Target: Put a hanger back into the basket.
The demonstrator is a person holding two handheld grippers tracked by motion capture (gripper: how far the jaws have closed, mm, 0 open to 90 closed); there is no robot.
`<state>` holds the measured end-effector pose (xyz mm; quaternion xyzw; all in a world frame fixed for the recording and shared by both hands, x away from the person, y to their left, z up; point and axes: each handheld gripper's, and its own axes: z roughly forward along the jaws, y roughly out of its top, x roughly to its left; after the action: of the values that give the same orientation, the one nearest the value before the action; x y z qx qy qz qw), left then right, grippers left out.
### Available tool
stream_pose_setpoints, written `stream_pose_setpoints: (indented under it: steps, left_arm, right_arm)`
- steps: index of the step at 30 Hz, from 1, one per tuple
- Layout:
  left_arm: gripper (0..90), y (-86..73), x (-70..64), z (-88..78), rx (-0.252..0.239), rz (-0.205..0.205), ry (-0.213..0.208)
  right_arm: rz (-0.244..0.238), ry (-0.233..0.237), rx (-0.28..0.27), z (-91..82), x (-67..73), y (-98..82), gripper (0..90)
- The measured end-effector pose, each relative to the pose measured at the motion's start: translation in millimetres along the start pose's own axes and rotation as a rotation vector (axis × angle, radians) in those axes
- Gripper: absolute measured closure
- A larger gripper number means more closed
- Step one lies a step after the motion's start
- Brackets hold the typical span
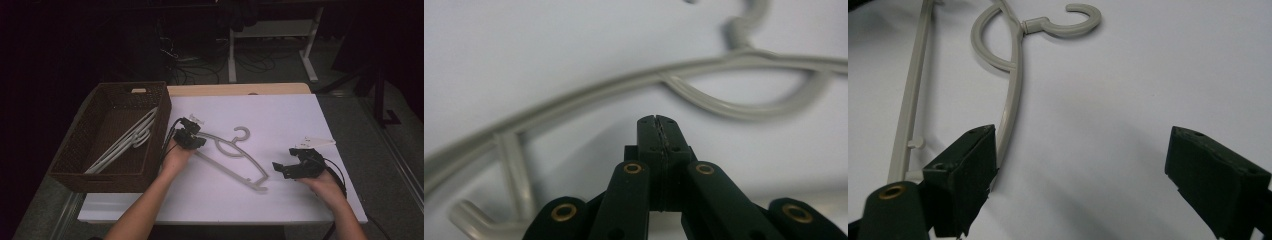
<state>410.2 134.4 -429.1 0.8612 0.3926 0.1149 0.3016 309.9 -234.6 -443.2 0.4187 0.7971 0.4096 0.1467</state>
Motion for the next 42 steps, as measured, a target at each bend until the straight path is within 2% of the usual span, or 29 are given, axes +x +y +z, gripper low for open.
stream_pose_setpoints:
  steps: [3, 10, 13, 14, 17, 21, 22, 23, 27, 32, 34, 37, 39, 42]
  left_arm:
    - [90.0, 7.6, 13.3, 11.9, 0.015, -0.017, 0.036]
    - [90.0, 8.2, 22.7, 26.5, 0.034, -0.032, 0.068]
    - [90.0, 10.2, 24.8, 28.7, 0.018, -0.035, 0.071]
    - [90.0, 12.4, 25.0, 31.5, 0.008, -0.027, 0.092]
    - [90.0, 15.8, 26.1, 35.3, -0.001, -0.025, 0.098]
    - [90.0, 29.1, 27.7, 46.3, -0.006, -0.008, 0.111]
    - [90.0, 37.9, 28.2, 52.8, -0.002, 0.003, 0.113]
    - [90.0, 37.9, 28.2, 52.8, -0.002, 0.003, 0.113]
    - [90.0, 59.8, 28.2, 70.3, -0.008, 0.014, 0.110]
    - [90.0, 73.9, 27.0, 82.2, -0.014, 0.023, 0.112]
    - [90.0, 77.0, 26.1, 84.6, -0.025, 0.008, 0.080]
    - [90.0, 76.6, 22.2, 81.2, -0.028, 0.009, 0.058]
    - [90.0, 75.4, 15.3, 73.3, -0.050, 0.012, 0.024]
    - [90.0, 72.0, -3.7, 56.7, -0.070, 0.043, -0.040]
  right_arm:
    - [-0.002, 0.002, 0.000, -0.1, 0.0, -0.2, 13.0]
    - [0.004, 0.004, -0.001, 0.2, -0.9, -0.3, 13.0]
    - [0.003, 0.004, -0.001, 0.2, -0.8, -0.3, 13.0]
    - [0.004, 0.003, -0.001, 0.0, -0.6, -0.3, 13.0]
    - [0.007, 0.003, -0.003, -0.4, -0.7, -0.2, 13.0]
    - [0.006, 0.004, -0.007, -0.8, -1.5, -0.5, 13.0]
    - [0.009, 0.005, -0.009, -1.2, -1.9, -0.4, 13.0]
    - [0.011, 0.006, -0.011, -1.3, -1.9, -0.4, 13.0]
    - [0.012, 0.008, -0.012, -1.6, -2.8, -0.8, 13.0]
    - [0.013, 0.013, -0.015, -1.6, -4.3, -1.4, 13.0]
    - [0.013, 0.015, -0.013, -1.1, -4.4, -1.7, 13.0]
    - [0.013, 0.016, -0.014, -1.0, -4.6, -1.7, 13.0]
    - [0.014, 0.015, -0.014, -1.2, -4.8, -1.7, 13.0]
    - [0.013, 0.011, -0.014, -1.6, -4.6, -1.6, 13.0]
